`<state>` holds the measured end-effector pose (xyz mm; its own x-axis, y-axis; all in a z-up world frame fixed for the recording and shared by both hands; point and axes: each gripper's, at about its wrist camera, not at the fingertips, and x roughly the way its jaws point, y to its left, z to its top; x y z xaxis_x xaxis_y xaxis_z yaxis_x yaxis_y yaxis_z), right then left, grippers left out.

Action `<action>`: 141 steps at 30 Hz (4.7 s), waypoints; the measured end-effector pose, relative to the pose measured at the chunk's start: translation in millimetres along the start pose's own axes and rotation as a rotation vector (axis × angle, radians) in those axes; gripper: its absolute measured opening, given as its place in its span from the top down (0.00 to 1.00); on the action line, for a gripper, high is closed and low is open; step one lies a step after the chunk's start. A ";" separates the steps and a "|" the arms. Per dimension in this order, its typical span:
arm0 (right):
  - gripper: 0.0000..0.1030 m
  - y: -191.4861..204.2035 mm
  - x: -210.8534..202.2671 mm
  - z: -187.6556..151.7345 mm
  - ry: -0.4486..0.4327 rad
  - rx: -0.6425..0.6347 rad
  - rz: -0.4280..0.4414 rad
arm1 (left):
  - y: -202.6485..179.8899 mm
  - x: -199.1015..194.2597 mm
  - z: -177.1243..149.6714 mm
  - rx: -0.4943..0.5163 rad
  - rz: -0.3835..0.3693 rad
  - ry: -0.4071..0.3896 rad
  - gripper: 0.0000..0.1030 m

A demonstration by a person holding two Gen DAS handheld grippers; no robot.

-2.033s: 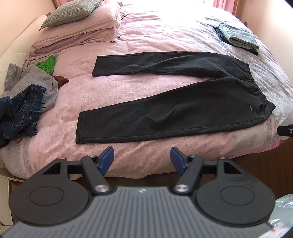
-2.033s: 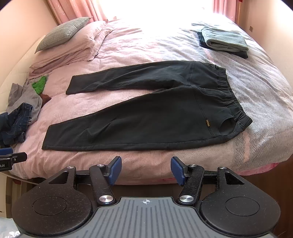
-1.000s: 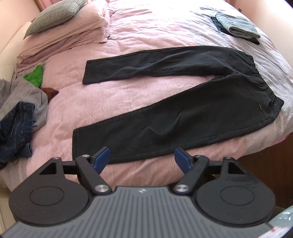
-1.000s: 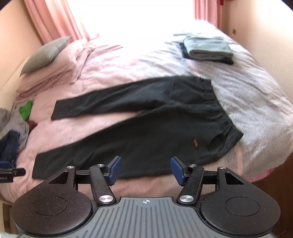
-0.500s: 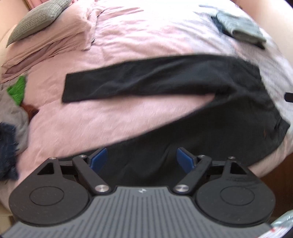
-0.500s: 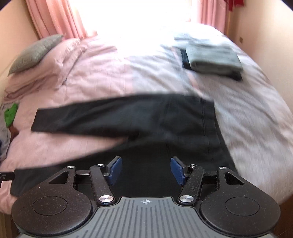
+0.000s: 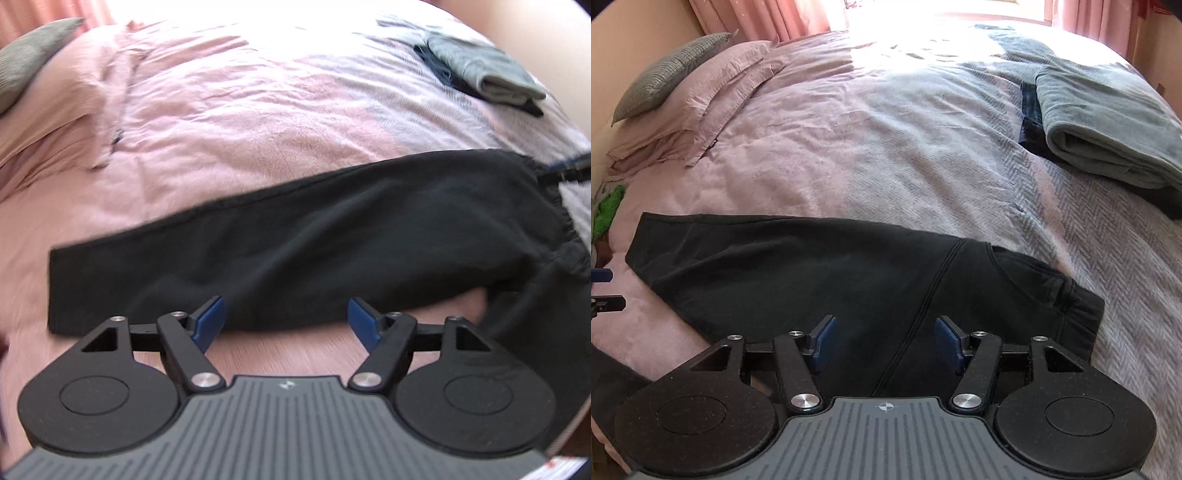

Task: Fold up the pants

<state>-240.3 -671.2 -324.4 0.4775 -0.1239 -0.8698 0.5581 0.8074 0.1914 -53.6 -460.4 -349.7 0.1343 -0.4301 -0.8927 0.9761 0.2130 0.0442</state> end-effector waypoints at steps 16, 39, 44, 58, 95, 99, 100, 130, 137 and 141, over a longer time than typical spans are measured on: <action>0.46 -33.3 130.2 87.5 0.131 -0.356 0.219 | 76.5 149.7 75.9 0.441 -0.094 0.077 0.45; 0.95 66.4 -27.0 -19.2 -0.259 -0.587 -0.036 | 61.5 -15.6 -37.8 0.393 0.083 -0.205 0.95; 0.95 124.0 -93.7 -125.7 -0.285 -0.657 -0.137 | 50.2 -93.7 -135.0 0.105 0.003 -0.205 0.95; 0.76 131.0 -77.9 -295.3 0.059 0.151 -0.241 | 94.6 -106.6 -313.1 -0.645 -0.088 0.059 0.76; 0.63 -74.4 -69.1 -349.5 -0.466 1.181 0.034 | 183.7 -61.7 -368.3 -1.425 -0.143 -0.232 0.76; 0.94 -68.1 -83.2 -342.1 -0.428 1.091 -0.037 | 181.9 -75.7 -350.3 -1.254 -0.065 -0.225 0.98; 0.95 -67.5 -87.6 -338.9 -0.433 1.073 -0.038 | 180.9 -83.2 -344.7 -1.214 -0.063 -0.244 0.98; 0.65 -60.3 -108.8 -355.2 -0.272 0.987 -0.185 | 123.7 -114.0 -367.7 -0.887 0.169 -0.033 0.80; 0.63 -59.4 -134.5 -338.0 -0.349 0.904 -0.269 | 104.9 -142.4 -334.4 -0.752 0.213 -0.013 0.78; 0.63 -78.6 -109.9 -339.8 -0.372 0.977 -0.186 | 88.2 -123.0 -294.3 -0.711 0.146 -0.047 0.78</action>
<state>-567.2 -525.0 -398.3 0.4140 -0.5002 -0.7606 0.8676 -0.0361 0.4960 -34.4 -130.5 -368.0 0.2777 -0.3870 -0.8793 0.6020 0.7833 -0.1547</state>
